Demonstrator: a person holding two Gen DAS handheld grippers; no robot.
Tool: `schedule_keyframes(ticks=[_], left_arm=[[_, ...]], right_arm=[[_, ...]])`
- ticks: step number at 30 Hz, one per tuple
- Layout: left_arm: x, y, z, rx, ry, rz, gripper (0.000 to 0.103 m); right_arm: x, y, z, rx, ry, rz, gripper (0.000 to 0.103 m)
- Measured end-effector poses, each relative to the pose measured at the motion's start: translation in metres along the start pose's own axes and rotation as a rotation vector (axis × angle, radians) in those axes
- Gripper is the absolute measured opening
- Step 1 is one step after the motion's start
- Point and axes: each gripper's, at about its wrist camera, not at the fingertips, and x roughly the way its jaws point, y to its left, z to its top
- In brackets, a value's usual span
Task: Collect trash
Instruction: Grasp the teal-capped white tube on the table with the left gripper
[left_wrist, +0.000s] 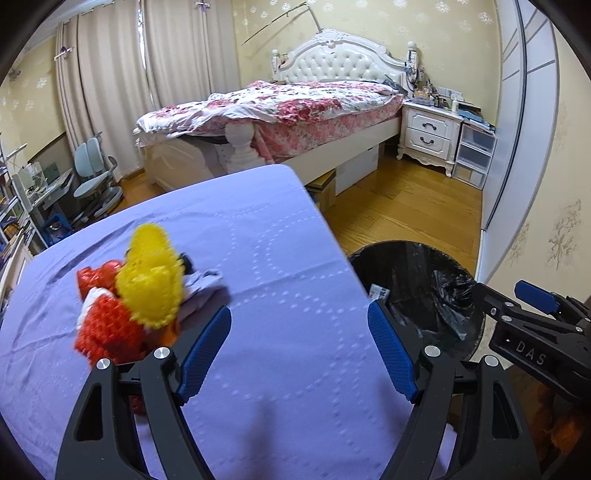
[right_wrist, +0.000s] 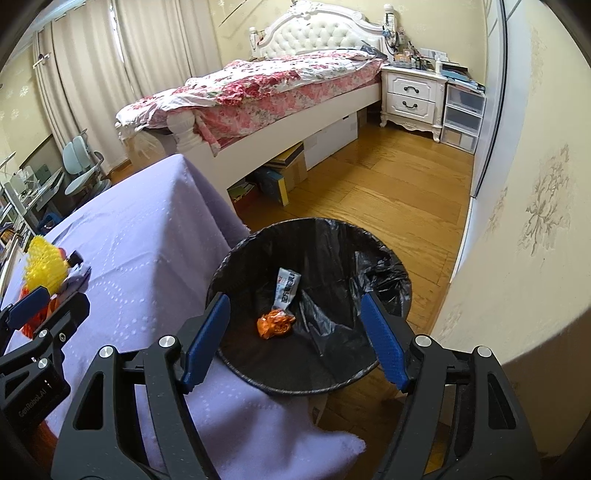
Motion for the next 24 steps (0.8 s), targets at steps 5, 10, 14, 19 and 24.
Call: schedule_keyframes(ticks=[5,10,14,19,24], left_arm=[[-0.013,0.028,-0.017,-0.032,0.012,0.035,0.077],[-0.025,0.062,-0.038,-0.076,0.032,0.090,0.077],[-0.028,0.091,-0.054,-0.137,0.057,0.142,0.077],[-0.025,0.120,-0.065,-0.214,0.089,0.175,0.077],[-0.014,0.138,-0.072,-0.257,0.132,0.197,0.076]], right_arm=[[-0.010,0.020,-0.012,-0.031,0.007,0.034,0.072],[-0.015,0.046,-0.024,-0.077,0.024,0.071,0.072],[-0.014,0.065,-0.032,-0.099,0.049,0.110,0.072],[-0.015,0.090,-0.039,-0.144,0.065,0.141,0.072],[-0.016,0.112,-0.044,-0.189,0.069,0.158,0.072]])
